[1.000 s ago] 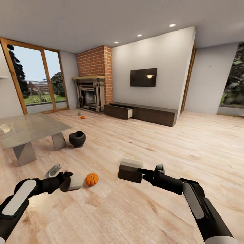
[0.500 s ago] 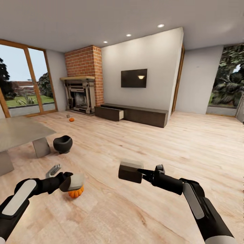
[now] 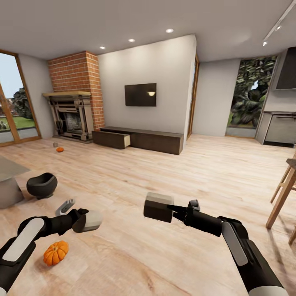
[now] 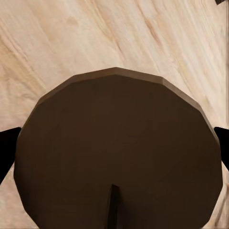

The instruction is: Place each of the two pumpkins and all three candles from the living room inside a cabinet in the living room (use any cabinet), then make sure every cabinet is closed, and position the cauldron so it is next to a table in the living room.

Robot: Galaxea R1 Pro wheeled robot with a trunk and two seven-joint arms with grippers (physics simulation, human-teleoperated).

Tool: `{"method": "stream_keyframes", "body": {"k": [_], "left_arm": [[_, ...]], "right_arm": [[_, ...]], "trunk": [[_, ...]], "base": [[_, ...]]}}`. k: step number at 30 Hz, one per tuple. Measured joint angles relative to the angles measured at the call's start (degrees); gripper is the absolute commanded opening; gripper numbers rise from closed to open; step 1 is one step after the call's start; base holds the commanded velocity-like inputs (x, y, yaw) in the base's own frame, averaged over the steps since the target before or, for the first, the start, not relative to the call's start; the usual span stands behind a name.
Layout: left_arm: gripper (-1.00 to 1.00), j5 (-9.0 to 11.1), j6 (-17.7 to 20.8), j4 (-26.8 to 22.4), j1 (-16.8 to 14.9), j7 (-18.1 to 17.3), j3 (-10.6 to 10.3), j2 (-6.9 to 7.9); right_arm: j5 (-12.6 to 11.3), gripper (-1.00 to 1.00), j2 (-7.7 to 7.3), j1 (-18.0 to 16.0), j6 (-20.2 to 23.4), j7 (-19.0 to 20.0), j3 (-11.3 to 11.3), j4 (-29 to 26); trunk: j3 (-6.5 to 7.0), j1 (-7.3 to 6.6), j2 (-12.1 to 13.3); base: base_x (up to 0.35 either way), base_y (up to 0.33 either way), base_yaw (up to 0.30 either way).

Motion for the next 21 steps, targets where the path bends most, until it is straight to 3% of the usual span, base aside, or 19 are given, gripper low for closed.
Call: {"method": "stream_keyframes", "body": {"k": [14, 21], "left_arm": [[-1.00, -0.05, 0.02, -0.01, 0.01, 0.00, -0.03, 0.01], [-1.00, -0.05, 0.04, 0.06, 0.00, 0.03, -0.03, 0.01]], "right_arm": [[0.05, -1.00, -0.01, 0.00, 0.01, -0.02, 0.01, 0.01], [0.03, -1.00, -0.08, 0.00, 0.00, 0.00, 0.02, 0.02]], "trunk": [[0.00, 0.00, 0.00], [0.00, -0.01, 0.00]], "base": [[0.246, -0.222, -0.013], [0.316, -0.056, 0.000]]}}
